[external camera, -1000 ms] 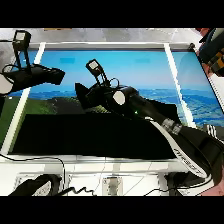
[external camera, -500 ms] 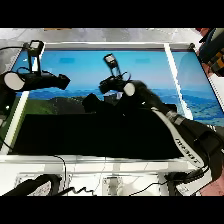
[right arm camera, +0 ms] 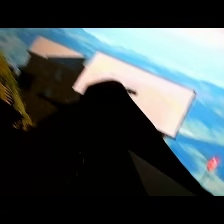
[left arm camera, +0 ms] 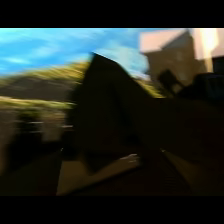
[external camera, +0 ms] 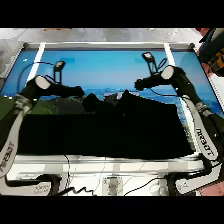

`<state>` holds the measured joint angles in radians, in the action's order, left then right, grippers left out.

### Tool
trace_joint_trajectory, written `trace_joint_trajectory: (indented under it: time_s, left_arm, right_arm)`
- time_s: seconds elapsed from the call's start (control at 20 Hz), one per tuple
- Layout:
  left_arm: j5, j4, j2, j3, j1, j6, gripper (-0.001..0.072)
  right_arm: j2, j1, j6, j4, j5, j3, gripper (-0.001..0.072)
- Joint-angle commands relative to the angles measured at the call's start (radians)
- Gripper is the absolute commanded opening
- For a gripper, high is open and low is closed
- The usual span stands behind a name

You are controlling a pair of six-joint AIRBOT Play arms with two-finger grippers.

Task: Fold the clothes and pants, and hang the long-sleeved shirts on hangers.

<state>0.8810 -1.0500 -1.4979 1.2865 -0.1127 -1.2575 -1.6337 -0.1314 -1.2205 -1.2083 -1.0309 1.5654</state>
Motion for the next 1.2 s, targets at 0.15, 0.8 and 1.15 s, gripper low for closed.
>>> trace_joint_trajectory:
  time_s: [0.15, 0.8, 1.15]
  left_arm:
    - [-0.113, 0.093, -0.177, 0.055, -0.121, -0.077, 0.071]
    - [-0.048, -0.064, -0.272, 0.138, -0.129, -0.236, 0.0704]
    - [-0.283, -0.066, -0.28, 0.138, -0.194, -0.237, 0.0338]
  right_arm:
    - [0.003, 0.094, 0.0, 0.002, -0.155, 0.0, 0.0334]
    - [0.003, 0.092, 0.0, 0.014, -0.154, 0.0, 0.0334]
    - [0.022, 0.095, -0.06, 0.018, -0.167, 0.001, 0.0324]
